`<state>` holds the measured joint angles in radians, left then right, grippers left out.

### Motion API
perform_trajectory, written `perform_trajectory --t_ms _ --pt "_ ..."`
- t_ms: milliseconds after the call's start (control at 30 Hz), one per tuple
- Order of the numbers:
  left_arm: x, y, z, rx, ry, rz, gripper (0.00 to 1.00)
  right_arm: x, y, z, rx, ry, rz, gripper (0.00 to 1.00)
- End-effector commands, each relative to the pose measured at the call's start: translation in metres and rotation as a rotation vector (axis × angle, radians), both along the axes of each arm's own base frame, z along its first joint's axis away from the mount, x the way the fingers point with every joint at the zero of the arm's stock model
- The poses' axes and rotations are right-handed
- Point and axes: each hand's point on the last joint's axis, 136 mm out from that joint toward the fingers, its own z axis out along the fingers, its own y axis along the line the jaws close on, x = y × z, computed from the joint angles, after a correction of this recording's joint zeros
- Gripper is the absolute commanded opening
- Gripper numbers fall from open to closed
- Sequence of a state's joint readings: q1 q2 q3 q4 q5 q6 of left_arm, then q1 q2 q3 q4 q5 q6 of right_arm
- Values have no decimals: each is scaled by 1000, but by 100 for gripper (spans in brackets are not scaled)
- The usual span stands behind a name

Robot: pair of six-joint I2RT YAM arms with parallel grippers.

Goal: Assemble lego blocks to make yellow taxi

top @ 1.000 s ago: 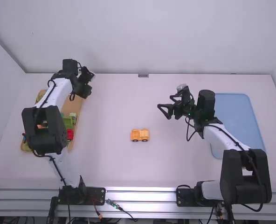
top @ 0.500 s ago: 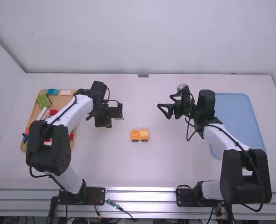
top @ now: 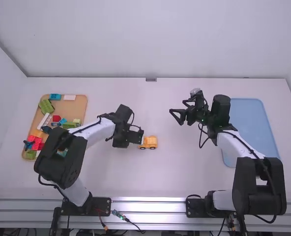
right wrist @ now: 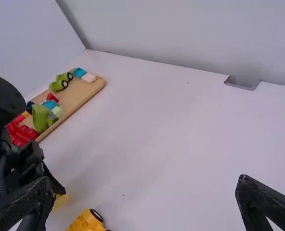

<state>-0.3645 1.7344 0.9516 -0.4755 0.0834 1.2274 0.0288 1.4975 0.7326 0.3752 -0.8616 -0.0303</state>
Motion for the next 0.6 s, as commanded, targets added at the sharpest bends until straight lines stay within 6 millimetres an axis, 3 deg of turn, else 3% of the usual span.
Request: perform_trajectory --t_ms 0,267,300,433,500,567 --pt "1 3 -2 -22 -3 85 2 -3 0 7 -10 -34 18 100" --pt "-3 4 -13 -33 -16 93 2 -10 6 10 5 -48 69 100" --pt "-3 4 -13 -33 -18 96 7 -10 5 10 5 -48 68 100" --pt "-2 4 -12 -32 -23 89 83 -10 5 10 -1 -54 72 100" --pt "-2 3 -12 -32 -25 73 99 -10 6 10 -5 -60 75 100" --pt "2 2 -11 -39 -39 78 99 -10 6 10 -6 -63 76 100"
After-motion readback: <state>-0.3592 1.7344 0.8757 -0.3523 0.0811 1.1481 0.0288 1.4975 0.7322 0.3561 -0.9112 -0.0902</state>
